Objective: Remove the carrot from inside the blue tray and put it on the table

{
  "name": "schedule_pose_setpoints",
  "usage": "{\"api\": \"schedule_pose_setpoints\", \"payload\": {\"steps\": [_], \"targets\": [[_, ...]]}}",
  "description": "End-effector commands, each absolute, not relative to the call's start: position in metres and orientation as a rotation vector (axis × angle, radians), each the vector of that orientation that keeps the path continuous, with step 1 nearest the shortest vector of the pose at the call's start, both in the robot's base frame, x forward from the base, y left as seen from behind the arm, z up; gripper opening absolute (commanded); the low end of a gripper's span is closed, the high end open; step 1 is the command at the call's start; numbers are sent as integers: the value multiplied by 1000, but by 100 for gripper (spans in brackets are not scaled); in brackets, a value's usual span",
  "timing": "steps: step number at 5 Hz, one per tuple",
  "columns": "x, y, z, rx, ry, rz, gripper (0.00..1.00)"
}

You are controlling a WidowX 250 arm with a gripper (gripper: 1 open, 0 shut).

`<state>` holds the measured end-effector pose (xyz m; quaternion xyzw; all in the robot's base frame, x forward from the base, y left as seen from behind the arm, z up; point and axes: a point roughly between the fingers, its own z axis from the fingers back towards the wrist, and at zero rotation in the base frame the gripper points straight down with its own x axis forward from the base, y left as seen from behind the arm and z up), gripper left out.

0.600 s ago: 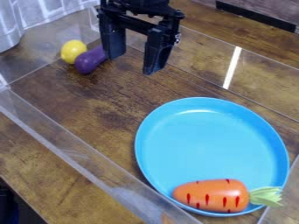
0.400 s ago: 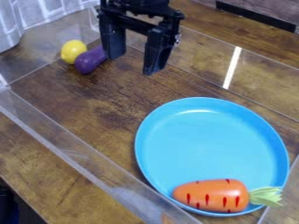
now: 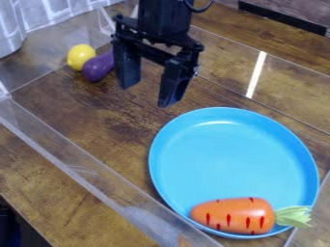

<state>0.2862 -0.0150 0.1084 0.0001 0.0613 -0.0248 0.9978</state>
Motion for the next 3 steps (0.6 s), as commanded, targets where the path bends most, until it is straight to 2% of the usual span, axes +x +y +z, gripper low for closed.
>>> {"api": "schedule_pose_setpoints", "payload": {"steps": [1,3], "targets": [[286,-25,112,-1,98,-85,100],[280,-39,99,-4,110,-158,100]]}}
